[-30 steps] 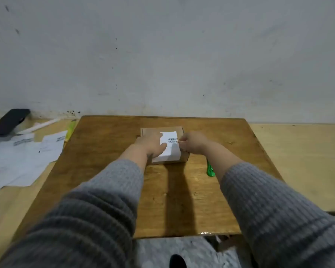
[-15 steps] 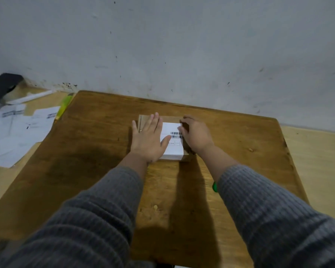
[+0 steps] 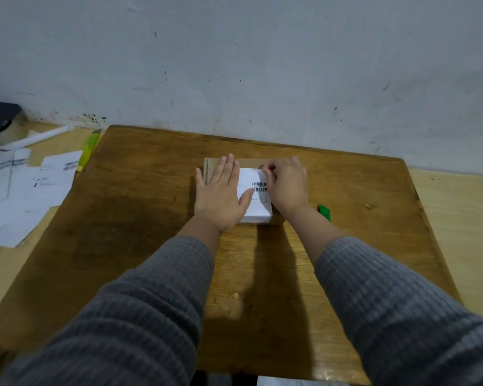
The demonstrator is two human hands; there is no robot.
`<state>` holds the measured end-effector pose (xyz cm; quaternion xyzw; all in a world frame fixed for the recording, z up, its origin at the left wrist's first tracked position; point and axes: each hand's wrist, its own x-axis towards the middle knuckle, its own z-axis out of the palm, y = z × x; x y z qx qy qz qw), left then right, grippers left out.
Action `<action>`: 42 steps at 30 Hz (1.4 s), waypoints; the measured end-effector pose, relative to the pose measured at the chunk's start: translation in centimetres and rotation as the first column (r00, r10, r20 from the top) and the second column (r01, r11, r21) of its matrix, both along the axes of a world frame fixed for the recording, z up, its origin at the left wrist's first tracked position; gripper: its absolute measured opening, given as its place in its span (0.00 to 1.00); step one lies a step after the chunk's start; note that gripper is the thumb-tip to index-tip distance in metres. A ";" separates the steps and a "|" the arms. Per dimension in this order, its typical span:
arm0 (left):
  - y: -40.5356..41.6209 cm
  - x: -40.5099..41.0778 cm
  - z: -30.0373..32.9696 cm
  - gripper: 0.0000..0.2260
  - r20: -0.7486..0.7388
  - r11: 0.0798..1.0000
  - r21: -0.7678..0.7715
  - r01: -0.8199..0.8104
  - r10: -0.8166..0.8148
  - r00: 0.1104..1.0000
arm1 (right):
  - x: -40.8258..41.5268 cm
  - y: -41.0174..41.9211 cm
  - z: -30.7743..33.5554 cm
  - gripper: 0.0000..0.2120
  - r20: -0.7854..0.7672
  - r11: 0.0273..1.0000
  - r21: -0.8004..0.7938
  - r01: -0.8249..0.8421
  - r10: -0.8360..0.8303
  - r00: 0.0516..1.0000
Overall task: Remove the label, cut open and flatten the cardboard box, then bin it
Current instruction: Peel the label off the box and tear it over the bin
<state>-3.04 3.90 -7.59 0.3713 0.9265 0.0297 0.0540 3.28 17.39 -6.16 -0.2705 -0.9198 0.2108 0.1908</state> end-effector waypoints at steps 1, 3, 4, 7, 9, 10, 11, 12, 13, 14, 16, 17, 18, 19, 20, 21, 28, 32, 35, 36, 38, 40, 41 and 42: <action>0.0 0.0 0.0 0.32 0.004 1.000 0.006 0.002 -0.002 1.000 | 0.0 -0.2 0.0 0.05 -0.018 0.994 -0.102 0.030 -0.032 0.999; -0.1 -0.1 0.1 0.32 0.012 1.000 0.014 0.011 -0.011 1.000 | -0.1 -0.6 0.2 0.04 -0.039 0.968 -0.235 0.083 -0.095 0.995; -0.1 -0.1 0.1 0.32 0.014 1.000 0.015 0.017 -0.017 1.000 | -0.2 -0.8 0.3 0.05 -0.044 0.957 -0.271 0.104 -0.120 0.992; -0.3 -0.1 0.0 0.32 0.017 0.999 0.021 0.028 -0.028 0.999 | -0.4 -1.0 0.8 0.05 -0.061 0.946 -0.297 0.126 -0.150 0.987; -0.4 -0.1 0.0 0.32 0.014 0.999 0.026 0.032 -0.032 0.999 | -0.3 -0.9 1.1 0.10 -0.069 0.952 -0.288 0.108 -0.133 0.989; -0.4 -0.2 -0.1 0.32 0.014 0.999 0.029 0.034 -0.035 0.999 | -0.3 -0.7 1.1 0.10 -0.051 0.962 -0.257 0.095 -0.111 0.992; -0.5 -0.2 -0.2 0.32 0.014 0.999 0.031 0.037 -0.038 0.999 | -0.2 -0.6 1.1 0.09 -0.014 0.978 -0.196 0.075 -0.079 0.997; -0.5 -0.2 -0.2 0.32 0.016 0.999 0.033 0.039 -0.040 0.999 | -0.2 -0.5 1.2 0.10 0.030 0.993 -0.113 0.047 -0.044 0.999; -0.5 -0.2 -0.3 0.32 0.017 0.998 0.039 0.040 -0.041 0.999 | -0.2 -0.5 1.3 0.10 0.073 0.999 -0.046 0.016 -0.013 0.997; -0.6 -0.2 -0.3 0.32 0.018 0.998 0.047 0.041 -0.041 0.999 | -0.1 -0.4 1.4 0.11 0.110 1.000 -0.006 -0.007 0.008 0.994; -0.7 -0.2 -0.3 0.32 0.021 0.997 0.066 0.043 -0.044 0.999 | -0.2 -0.3 1.5 0.11 0.176 0.998 0.039 -0.040 0.033 0.984; -0.7 -0.2 -0.2 0.31 0.024 0.997 0.071 0.043 -0.045 0.999 | -0.3 -0.3 1.6 0.11 0.207 0.997 0.050 -0.054 0.043 0.977; -0.7 -0.2 -0.2 0.31 0.025 0.996 0.072 0.044 -0.046 0.999 | -0.3 -0.4 1.6 0.12 0.230 0.996 0.057 -0.063 0.049 0.972; -0.7 -0.3 -0.2 0.30 0.025 0.996 0.070 0.046 -0.048 0.999 | -0.3 -0.4 1.7 0.11 0.239 0.995 0.072 -0.070 0.051 0.970; -0.7 -0.3 -0.2 0.29 0.025 0.996 0.069 0.048 -0.050 0.998 | -0.4 -0.5 1.8 0.10 0.237 0.993 0.095 -0.071 0.047 0.970; -0.7 -0.3 -0.2 0.29 0.024 0.996 0.069 0.048 -0.050 0.998 | -0.3 -0.6 1.8 0.10 0.228 0.991 0.119 -0.068 0.040 0.973; -0.8 -0.6 -0.3 0.28 0.018 0.991 0.079 0.112 -0.114 0.993 | -0.1 -0.7 1.8 0.10 0.201 0.999 -0.015 -0.035 0.037 0.979; -1.1 -1.1 0.1 0.29 0.104 0.977 0.174 0.126 -0.146 0.984 | -0.1 -1.4 1.5 0.11 0.191 0.999 -0.038 0.019 -0.011 0.982; -2.0 -1.7 0.5 0.33 0.153 0.958 0.247 0.143 -0.184 0.971 | -0.3 -1.5 1.7 0.12 0.216 1.000 0.028 0.015 -0.020 0.976; -2.3 -1.8 0.7 0.35 0.137 0.958 0.240 0.154 -0.190 0.972 | -0.5 -1.6 1.8 0.12 0.216 0.999 0.033 0.000 -0.007 0.976; -2.9 -2.0 1.1 0.43 0.079 0.971 0.177 0.160 -0.177 0.981 | -0.9 -2.1 1.7 0.10 0.215 0.999 0.030 -0.033 0.026 0.976; -3.7 -2.2 1.4 0.50 0.054 0.983 0.111 0.147 -0.154 0.987 | -1.4 -2.7 1.6 0.09 0.214 0.999 0.004 -0.045 0.043 0.976; -4.2 -2.3 1.4 0.52 0.055 0.986 0.082 0.148 -0.153 0.987 | -1.6 -3.0 1.5 0.09 0.210 0.999 -0.010 -0.048 0.049 0.976; -4.8 -2.4 1.3 0.54 0.059 0.986 0.051 0.157 -0.160 0.985 | -1.6 -3.2 1.5 0.08 0.205 0.999 -0.019 -0.048 0.051 0.978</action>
